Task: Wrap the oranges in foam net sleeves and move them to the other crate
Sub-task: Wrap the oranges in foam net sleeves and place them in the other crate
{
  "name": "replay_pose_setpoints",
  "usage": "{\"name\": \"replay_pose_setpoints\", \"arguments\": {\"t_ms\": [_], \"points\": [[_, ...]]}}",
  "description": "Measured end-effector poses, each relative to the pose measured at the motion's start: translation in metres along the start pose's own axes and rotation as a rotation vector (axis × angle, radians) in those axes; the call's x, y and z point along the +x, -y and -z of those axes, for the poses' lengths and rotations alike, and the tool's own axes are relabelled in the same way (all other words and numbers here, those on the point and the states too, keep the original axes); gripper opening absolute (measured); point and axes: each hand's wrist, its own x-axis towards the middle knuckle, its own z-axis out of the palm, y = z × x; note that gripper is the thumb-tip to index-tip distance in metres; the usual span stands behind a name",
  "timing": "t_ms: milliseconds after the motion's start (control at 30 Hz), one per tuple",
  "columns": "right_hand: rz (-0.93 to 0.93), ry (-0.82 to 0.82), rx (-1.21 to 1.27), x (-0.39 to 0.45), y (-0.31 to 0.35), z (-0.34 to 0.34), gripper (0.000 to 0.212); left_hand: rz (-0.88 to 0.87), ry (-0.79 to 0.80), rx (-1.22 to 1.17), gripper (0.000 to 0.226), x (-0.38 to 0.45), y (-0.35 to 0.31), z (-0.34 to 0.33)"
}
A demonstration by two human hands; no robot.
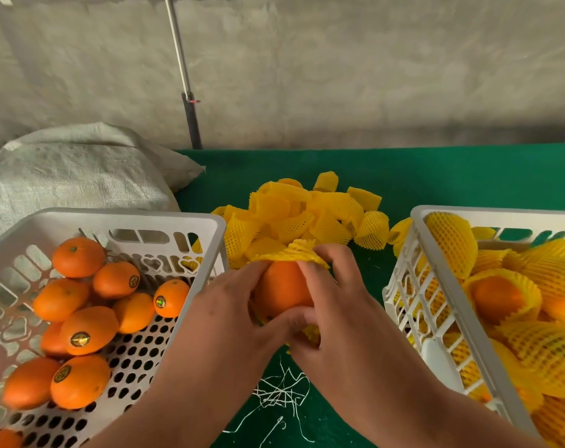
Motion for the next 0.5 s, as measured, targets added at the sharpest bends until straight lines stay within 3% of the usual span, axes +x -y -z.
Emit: {"name": "replay_pose_setpoints", "arguments": {"t_ms": [200,300,500], "points": [[-0.051,-0.017,-0.049,0.001,-0.002,0.002,0.072,0.023,0.131,-0.136,0.036,0.002,-0.003,0.002],[-0.033,-0.02,-0.051,0.0,0.005,0.003,0.068,-0.02,0.02,-0.05,0.028,0.002,-0.001,0.0],[0.095,0.002,0.008,-0.001,0.013,0.006,0.065,-0.067,-0.154,0.092,0.035,0.0,0.004,-0.001]]}}
